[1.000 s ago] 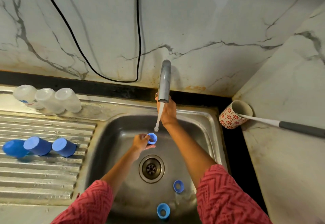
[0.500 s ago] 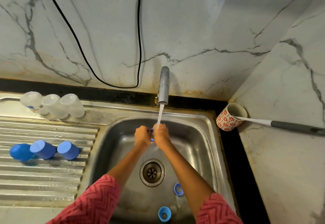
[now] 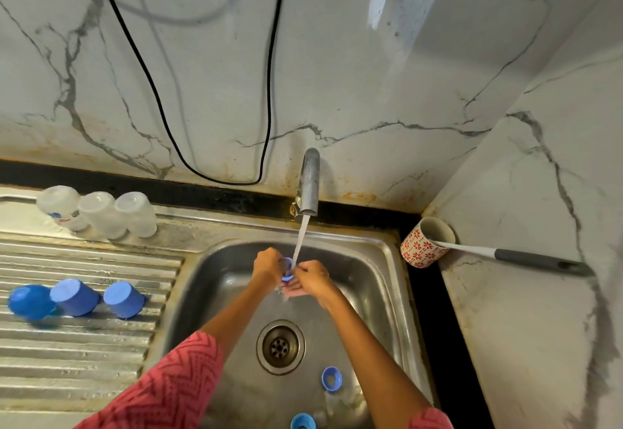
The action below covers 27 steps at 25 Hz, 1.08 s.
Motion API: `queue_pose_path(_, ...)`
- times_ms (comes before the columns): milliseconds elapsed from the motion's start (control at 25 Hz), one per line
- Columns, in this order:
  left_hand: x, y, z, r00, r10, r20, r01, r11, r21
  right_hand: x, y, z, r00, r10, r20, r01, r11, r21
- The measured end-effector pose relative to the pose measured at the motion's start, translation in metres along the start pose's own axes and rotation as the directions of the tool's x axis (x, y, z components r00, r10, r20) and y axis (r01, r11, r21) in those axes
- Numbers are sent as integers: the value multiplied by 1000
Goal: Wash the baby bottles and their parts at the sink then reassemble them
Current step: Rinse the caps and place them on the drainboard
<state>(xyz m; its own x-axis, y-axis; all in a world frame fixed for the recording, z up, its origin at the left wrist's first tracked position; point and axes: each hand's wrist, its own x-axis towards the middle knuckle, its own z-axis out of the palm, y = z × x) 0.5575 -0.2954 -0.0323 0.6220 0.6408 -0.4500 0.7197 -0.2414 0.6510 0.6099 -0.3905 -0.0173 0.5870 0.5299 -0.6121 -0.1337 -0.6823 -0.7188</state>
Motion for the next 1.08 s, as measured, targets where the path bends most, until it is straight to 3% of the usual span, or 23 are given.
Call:
queue_pose_path(80,-3,-7,-5,998,-66,-4,66,993,-98,-3,-4,-2,1000,-8,28,6,997,79)
queue_pose_path(160,-10,-13,-4,978,-138,154,194,871,-452,-5,-6,3,998,-50,-26,51,997,51)
queue_pose_path(240,-23,-10,1,915,-19,403,341,569,-748,-7,-8,6,974,-133,-185,128,991,-40)
queue_pose_path(280,-27,-7,6,893,57,447,396,372,-839,-8,-8,6,946,-181,-268,162,982,-92)
queue_pose_path(360,-24,-4,16,914,75,398,396,46,-917,-11,-7,5,901,-287,-326,228,951,-208)
queue_pose_path(440,-18,1,23,930,44,365,367,-110,-924,-14,-4,4,887,-353,-299,263,917,-301)
queue_pose_path(480,-15,2,27,934,45,354,357,-115,-927,-17,-3,3,888,-368,-276,273,904,-329)
queue_pose_path(560,-9,0,29,940,17,342,342,-33,-939,-21,-4,1,879,-394,-268,292,890,-349)
queue_pose_path(680,-10,-3,27,939,11,343,342,72,-937,-22,-6,1,900,-289,-327,229,951,-209)
queue_pose_path(800,-15,-2,23,938,-72,338,344,101,-934,-23,-10,12,943,-160,-291,141,986,-85)
queue_pose_path(880,-12,0,18,931,-101,350,359,87,-929,-24,-19,9,927,-154,-343,151,988,-36)
queue_pose_path(1080,-11,8,22,916,-15,400,400,80,-913,-27,-3,1,883,-362,-298,241,896,-373)
